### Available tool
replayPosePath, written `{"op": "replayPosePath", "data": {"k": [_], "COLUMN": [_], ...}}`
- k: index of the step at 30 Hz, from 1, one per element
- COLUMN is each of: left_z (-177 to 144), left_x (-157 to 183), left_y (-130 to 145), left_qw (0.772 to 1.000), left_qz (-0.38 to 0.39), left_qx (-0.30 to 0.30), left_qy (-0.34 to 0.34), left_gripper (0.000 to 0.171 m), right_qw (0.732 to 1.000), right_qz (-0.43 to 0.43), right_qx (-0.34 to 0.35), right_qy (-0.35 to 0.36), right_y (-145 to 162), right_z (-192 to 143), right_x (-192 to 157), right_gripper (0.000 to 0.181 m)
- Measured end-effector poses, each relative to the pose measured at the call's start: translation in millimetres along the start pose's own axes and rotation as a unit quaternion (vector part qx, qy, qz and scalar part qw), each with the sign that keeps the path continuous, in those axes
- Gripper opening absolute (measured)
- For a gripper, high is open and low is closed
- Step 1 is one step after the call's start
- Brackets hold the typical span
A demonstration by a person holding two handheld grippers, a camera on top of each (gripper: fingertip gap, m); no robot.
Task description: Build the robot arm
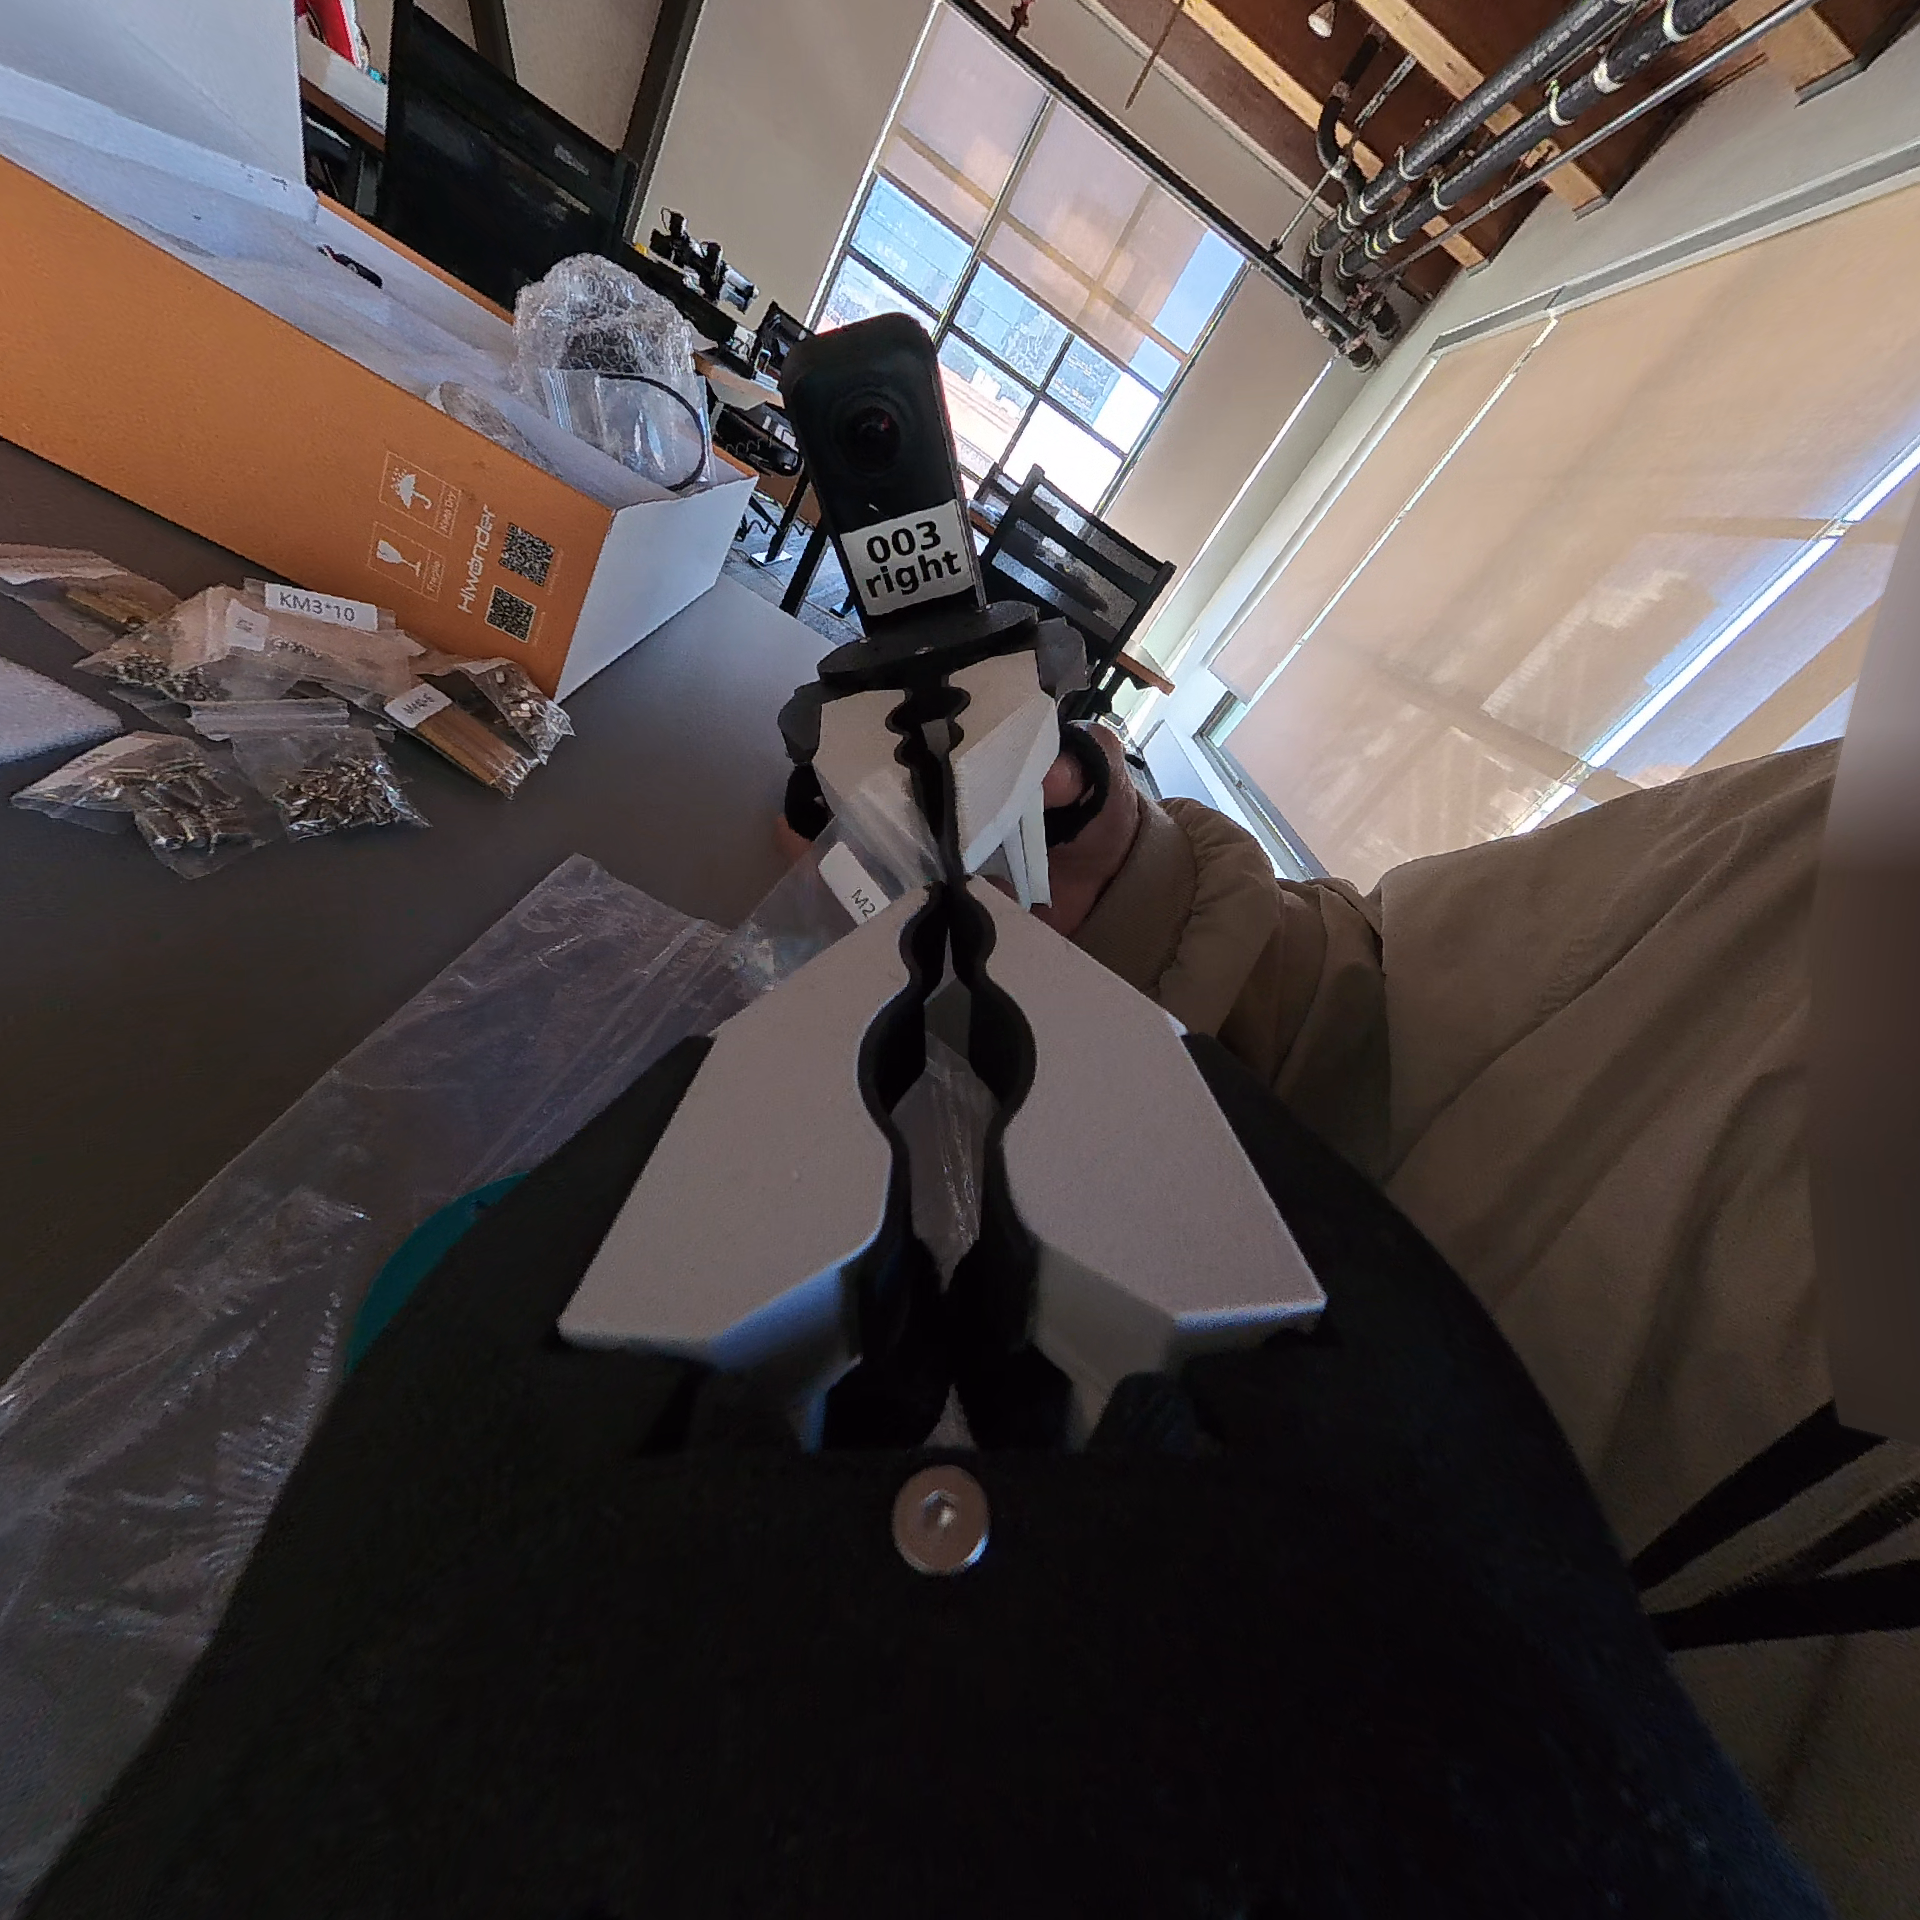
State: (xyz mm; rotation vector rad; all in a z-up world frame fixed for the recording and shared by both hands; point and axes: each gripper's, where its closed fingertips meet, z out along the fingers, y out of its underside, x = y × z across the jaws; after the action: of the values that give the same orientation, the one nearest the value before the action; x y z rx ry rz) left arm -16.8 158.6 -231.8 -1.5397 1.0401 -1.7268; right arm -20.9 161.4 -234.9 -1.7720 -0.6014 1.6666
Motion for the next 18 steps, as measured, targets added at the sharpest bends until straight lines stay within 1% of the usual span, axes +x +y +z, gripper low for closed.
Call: {"op": "replayPosePath", "data": {"k": [9, 18], "left_z": [1.2, -1.5], "left_x": [-0.5, 0.9], "left_y": [1.4, -3.5], "left_qw": [1.0, 1.0], "left_qz": [-0.004, -0.021], "left_qx": [-0.001, 0.015], "left_qy": [0.001, 0.016], "left_gripper": [0.0, 0.0], "right_qw": [1.0, 1.0], "right_qz": [0.003, -0.007], "right_qx": [-0.001, 0.004], "right_qy": [0.001, 0.0], "right_y": [1.2, -1.5], "right_z": [0.2, -4.9], "right_x": [1.1, 0.5], "right_gripper": [0.0, 0.0]}}
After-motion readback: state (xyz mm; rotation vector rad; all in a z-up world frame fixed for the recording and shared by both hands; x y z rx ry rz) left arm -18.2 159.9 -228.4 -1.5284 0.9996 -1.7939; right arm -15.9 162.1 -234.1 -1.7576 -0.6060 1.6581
